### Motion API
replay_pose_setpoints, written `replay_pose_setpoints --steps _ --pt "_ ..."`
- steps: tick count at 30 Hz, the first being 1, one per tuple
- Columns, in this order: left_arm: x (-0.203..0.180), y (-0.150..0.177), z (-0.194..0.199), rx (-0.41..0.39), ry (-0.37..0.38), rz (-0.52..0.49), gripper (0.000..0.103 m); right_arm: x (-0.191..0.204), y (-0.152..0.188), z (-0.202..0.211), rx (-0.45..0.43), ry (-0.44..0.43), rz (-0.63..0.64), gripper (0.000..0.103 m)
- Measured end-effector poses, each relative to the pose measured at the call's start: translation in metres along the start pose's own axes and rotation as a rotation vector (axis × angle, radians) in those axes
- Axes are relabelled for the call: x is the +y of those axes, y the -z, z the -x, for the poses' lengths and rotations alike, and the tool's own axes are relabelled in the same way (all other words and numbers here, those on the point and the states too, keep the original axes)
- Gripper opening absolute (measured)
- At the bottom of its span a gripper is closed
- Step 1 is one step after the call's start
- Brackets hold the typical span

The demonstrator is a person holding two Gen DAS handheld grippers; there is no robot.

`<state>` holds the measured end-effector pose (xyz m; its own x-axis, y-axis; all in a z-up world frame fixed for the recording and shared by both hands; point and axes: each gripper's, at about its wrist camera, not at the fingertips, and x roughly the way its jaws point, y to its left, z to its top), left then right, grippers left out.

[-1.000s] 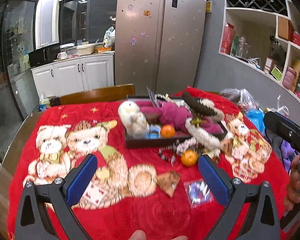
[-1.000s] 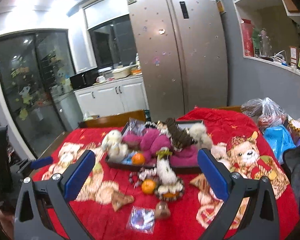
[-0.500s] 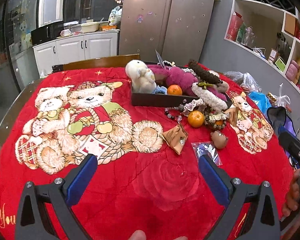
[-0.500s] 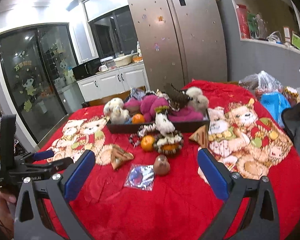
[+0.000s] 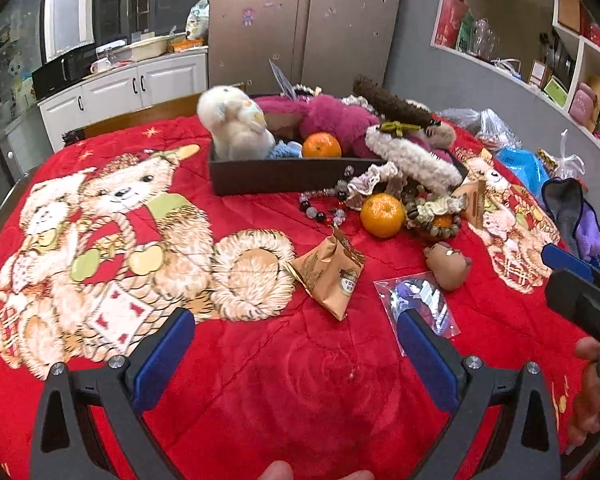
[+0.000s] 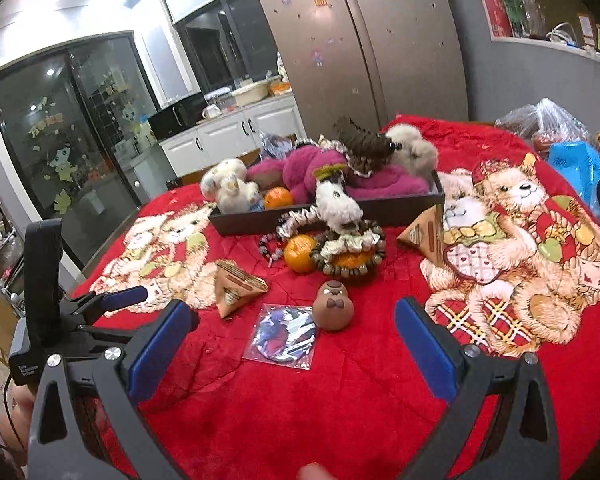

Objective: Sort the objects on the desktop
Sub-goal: 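Move left tool to the brown paper snack bag while right tool approaches the brown round figurine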

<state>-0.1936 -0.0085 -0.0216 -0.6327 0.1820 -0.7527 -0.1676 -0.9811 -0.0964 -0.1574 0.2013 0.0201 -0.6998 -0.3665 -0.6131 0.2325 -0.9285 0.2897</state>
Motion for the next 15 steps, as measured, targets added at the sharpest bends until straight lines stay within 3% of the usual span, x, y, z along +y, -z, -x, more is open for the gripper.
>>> replay_pose_setpoints --steps 8,15 --pt "0.004 -0.008 -0.025 0.024 -0.011 -0.003 0.103 -0.009 0.001 -0.027 0.041 -0.015 -0.007 0.102" --pt "0.006 -0.012 -0.049 0.060 0.010 0.001 0.103 -0.010 0.001 -0.052 0.079 -0.019 0.000 0.089"
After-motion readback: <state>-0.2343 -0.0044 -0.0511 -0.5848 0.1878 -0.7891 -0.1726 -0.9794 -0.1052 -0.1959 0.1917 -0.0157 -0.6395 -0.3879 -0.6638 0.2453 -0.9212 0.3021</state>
